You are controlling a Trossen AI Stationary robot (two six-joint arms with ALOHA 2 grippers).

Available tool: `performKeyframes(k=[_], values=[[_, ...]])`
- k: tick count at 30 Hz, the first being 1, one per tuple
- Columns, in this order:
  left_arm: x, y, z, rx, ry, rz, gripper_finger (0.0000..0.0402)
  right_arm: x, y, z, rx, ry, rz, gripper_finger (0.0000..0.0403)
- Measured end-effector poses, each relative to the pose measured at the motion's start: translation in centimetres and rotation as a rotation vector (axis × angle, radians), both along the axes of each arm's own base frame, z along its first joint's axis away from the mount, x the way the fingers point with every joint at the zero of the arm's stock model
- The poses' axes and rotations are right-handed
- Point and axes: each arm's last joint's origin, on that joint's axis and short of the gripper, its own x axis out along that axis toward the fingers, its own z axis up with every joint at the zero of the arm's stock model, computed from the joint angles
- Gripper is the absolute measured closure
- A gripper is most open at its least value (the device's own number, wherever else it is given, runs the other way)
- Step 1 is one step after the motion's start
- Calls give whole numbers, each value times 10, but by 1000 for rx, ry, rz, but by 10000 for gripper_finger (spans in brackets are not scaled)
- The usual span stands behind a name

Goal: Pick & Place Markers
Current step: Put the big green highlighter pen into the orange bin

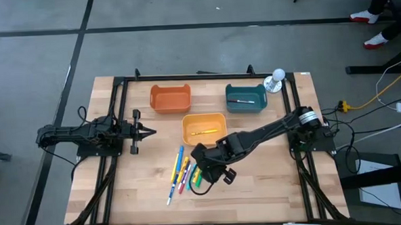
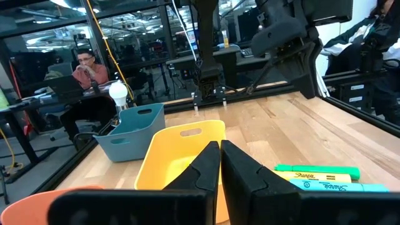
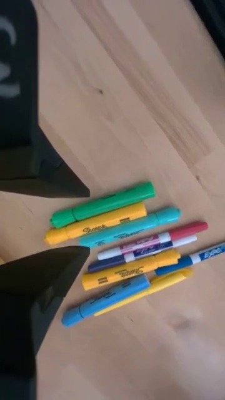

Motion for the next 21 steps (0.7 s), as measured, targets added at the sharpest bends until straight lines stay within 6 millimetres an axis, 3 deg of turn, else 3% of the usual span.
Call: performKeyframes(k=[11, 21], values=[[0, 0, 0, 0, 0, 0, 391, 4, -14, -2, 18, 10, -20, 227], [0, 0, 0, 0, 0, 0, 393, 4, -19, -23, -9, 20, 10, 220]])
